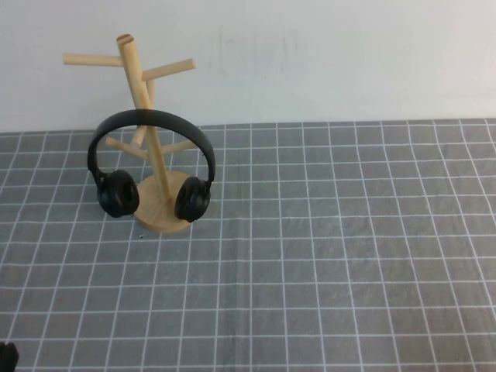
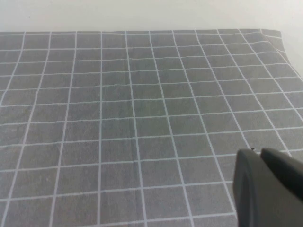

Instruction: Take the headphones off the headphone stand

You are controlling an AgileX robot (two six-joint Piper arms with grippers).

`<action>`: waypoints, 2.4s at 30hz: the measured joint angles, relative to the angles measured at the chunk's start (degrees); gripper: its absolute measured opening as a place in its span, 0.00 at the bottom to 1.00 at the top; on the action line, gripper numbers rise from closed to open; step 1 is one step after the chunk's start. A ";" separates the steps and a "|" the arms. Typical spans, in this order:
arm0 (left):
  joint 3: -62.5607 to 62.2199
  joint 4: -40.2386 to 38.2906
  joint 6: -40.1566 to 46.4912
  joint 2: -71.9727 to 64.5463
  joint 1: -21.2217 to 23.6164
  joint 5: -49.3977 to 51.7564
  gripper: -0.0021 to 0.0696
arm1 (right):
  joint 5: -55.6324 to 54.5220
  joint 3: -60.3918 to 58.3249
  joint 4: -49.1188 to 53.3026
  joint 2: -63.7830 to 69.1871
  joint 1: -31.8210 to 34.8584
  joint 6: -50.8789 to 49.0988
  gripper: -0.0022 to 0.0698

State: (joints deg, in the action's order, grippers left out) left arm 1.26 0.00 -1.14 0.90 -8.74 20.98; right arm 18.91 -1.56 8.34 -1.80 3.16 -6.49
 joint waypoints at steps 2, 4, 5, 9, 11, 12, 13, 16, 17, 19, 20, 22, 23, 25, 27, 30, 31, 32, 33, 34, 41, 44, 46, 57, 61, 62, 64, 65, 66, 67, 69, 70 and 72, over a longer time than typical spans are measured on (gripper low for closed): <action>0.00 0.00 0.00 0.00 0.00 0.00 0.02 | 0.00 0.00 0.00 0.00 0.00 0.00 0.02; 0.00 -0.39 0.00 0.00 0.00 0.00 0.02 | 0.00 0.00 0.00 0.00 0.00 0.00 0.02; 0.00 0.00 0.00 0.00 0.00 0.00 0.02 | 0.00 0.00 0.00 0.00 0.00 0.00 0.02; 0.00 0.00 0.00 0.00 0.00 0.00 0.02 | 0.00 0.00 0.00 0.00 0.00 0.00 0.02; 0.00 0.00 0.00 0.00 0.00 0.00 0.02 | 0.00 0.00 0.00 0.00 0.00 0.00 0.02; 0.00 0.00 0.00 0.00 0.00 0.00 0.02 | 0.00 0.00 0.00 0.00 0.00 0.00 0.02; 0.00 0.00 0.00 0.00 0.00 0.00 0.02 | 0.00 0.00 0.00 0.00 0.00 0.00 0.02; 0.00 0.00 0.00 0.00 0.00 0.00 0.02 | 0.00 0.00 0.00 0.00 0.00 0.00 0.02; 0.00 0.00 0.00 0.00 0.00 0.00 0.02 | 0.00 0.00 0.00 0.00 0.00 0.00 0.02; 0.00 0.00 0.00 0.00 0.00 0.00 0.02 | 0.00 0.00 0.00 0.00 0.00 0.00 0.02; 0.00 0.00 0.00 0.00 0.00 0.00 0.02 | 0.00 0.00 0.00 0.00 0.00 0.00 0.02; 0.00 0.00 0.00 0.00 0.00 0.00 0.02 | 0.00 0.00 0.00 0.00 0.00 0.00 0.02; 0.00 0.00 0.00 0.00 0.00 0.00 0.02 | 0.00 0.00 0.00 0.00 0.00 0.00 0.02; 0.00 0.00 0.00 0.00 0.00 0.00 0.02 | 0.00 0.00 0.00 0.00 0.00 0.00 0.02; 0.00 0.00 0.00 0.00 0.00 0.00 0.02 | 0.00 0.00 0.00 0.00 0.00 0.00 0.02; 0.00 0.00 0.00 0.00 0.00 0.00 0.02 | 0.00 0.00 0.00 0.00 0.00 0.00 0.02; 0.00 0.00 0.00 0.00 0.00 0.00 0.02 | 0.00 0.00 0.00 0.00 0.00 0.00 0.02; 0.00 0.00 0.00 0.00 0.00 0.00 0.02 | 0.00 0.00 0.00 0.00 0.00 0.00 0.02; 0.00 -0.39 0.00 0.00 0.00 0.00 0.02 | 0.00 0.00 0.00 0.00 0.00 0.00 0.02; 0.00 0.00 0.00 0.00 0.00 0.00 0.02 | 0.00 0.00 0.00 0.00 0.00 0.00 0.02; 0.00 0.67 0.00 0.00 0.00 0.00 0.02 | 0.00 0.00 0.00 0.00 0.00 0.00 0.02; 0.10 0.94 0.00 0.00 0.00 -2.28 0.02 | 0.00 0.00 0.00 0.00 0.00 0.00 0.02; 0.20 0.39 0.00 0.00 0.00 -6.08 0.02 | 0.00 0.00 0.00 0.00 0.00 0.00 0.02; 0.20 -0.31 0.00 0.00 0.00 -31.58 0.02 | 0.00 0.00 0.00 0.00 0.00 0.00 0.02; 0.22 -1.47 -0.12 0.00 0.00 -36.00 0.02 | 0.00 0.00 0.00 0.00 0.00 0.00 0.02; 0.22 -1.95 -0.33 0.00 0.00 -38.44 0.02 | 0.00 0.00 0.00 0.00 0.00 0.00 0.02; 0.22 -2.74 -0.83 0.00 0.00 -44.80 0.02 | 0.00 0.00 0.00 0.00 0.00 0.00 0.02; 0.22 -2.96 -0.83 0.00 0.00 -49.20 0.02 | 0.00 0.00 0.00 0.00 0.00 0.00 0.02; 0.22 -3.11 -0.72 0.00 0.00 -53.83 0.02 | 0.00 0.00 0.00 0.00 0.00 0.00 0.02; 0.22 -3.25 -0.27 0.00 0.00 -57.33 0.02 | 0.00 0.00 0.00 0.00 0.00 0.00 0.02; 0.05 -3.38 1.14 0.00 0.00 -63.19 0.02 | 0.00 0.00 0.00 0.00 0.00 0.00 0.02; -0.67 -3.47 2.26 0.00 0.00 -63.73 0.02 | 0.00 0.00 0.00 0.00 0.00 0.00 0.02; -3.80 -3.84 4.82 0.00 0.00 -61.42 0.02 | 0.00 0.00 0.00 0.00 0.00 0.00 0.02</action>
State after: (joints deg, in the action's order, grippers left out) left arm -2.54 -3.84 3.67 0.90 -8.74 -40.45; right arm 18.91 -1.56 8.34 -1.80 3.16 -6.49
